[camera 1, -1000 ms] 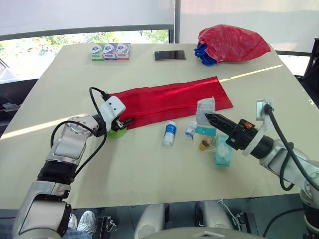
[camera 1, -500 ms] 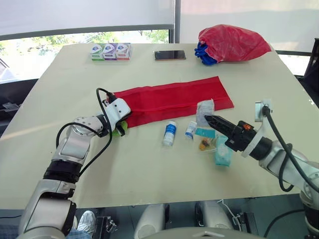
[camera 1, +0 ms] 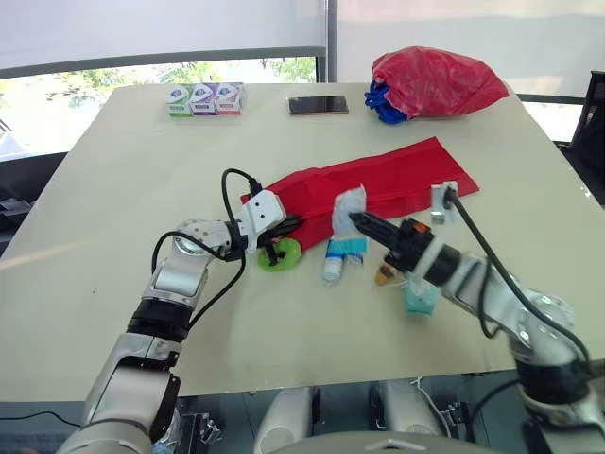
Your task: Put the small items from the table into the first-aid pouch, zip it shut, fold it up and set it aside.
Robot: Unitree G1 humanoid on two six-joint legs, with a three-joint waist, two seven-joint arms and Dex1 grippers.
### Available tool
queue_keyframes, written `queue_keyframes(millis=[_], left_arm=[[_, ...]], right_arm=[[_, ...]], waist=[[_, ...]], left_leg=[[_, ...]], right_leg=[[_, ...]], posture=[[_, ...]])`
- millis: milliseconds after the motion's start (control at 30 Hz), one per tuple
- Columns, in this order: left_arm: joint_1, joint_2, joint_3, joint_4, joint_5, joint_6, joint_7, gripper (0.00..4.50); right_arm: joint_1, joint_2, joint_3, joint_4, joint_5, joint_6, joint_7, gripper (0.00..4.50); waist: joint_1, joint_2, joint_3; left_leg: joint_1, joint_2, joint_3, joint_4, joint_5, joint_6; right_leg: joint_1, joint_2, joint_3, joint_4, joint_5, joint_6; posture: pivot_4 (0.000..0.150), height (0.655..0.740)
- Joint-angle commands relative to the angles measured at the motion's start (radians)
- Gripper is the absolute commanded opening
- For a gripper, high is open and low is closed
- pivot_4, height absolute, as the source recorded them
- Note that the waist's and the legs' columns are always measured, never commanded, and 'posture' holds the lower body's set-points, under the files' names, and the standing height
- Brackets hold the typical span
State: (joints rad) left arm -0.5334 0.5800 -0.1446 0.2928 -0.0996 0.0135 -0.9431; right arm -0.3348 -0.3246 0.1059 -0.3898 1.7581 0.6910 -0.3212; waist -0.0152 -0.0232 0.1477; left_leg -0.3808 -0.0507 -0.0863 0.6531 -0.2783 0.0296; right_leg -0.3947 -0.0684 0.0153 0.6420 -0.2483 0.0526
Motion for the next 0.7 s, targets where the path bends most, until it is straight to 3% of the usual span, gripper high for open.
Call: queue_keyframes(millis=[33,267,700], left_arm=[[-0.05,-0.012,0.045,0.011,-0.052,0.007,-0.027,0.09],[-0.064,-0.029,0.067,-0.021,-0.116,0.108,-0.065,0.09],[-0.049,-0.044,0.108,-0.085,-0.193,0.282,-0.068,0.09]], right_arm=[[-0.068,0.075,0.008,0.129,-0.034,0.001,0.009,0.0],[-0.103,0.201,0.002,0.293,-0.104,0.056,0.044,0.0],[-0.094,0.279,-0.05,0.428,-0.229,0.155,0.078,0.0]], waist=[[0.004,0.0,0.0],[-0.002,0.0,0.0],[-0.005,0.0,0.0]], left_leg=[[0.0,0.0,0.0,0.0,0.0,-0.001],[-0.001,-0.001,0.001,0.0,0.001,-0.001],[0.0,-0.001,0.001,0.0,0.001,-0.002]], right_leg=[[0.0,0.0,0.0,0.0,0.0,0.0],[-0.002,0.0,0.0,0.0,0.0,0.0],[-0.002,0.001,0.001,0.001,0.0,0.0]], posture=[[0.15,0.74],[0.15,0.74],[0.15,0.74]])
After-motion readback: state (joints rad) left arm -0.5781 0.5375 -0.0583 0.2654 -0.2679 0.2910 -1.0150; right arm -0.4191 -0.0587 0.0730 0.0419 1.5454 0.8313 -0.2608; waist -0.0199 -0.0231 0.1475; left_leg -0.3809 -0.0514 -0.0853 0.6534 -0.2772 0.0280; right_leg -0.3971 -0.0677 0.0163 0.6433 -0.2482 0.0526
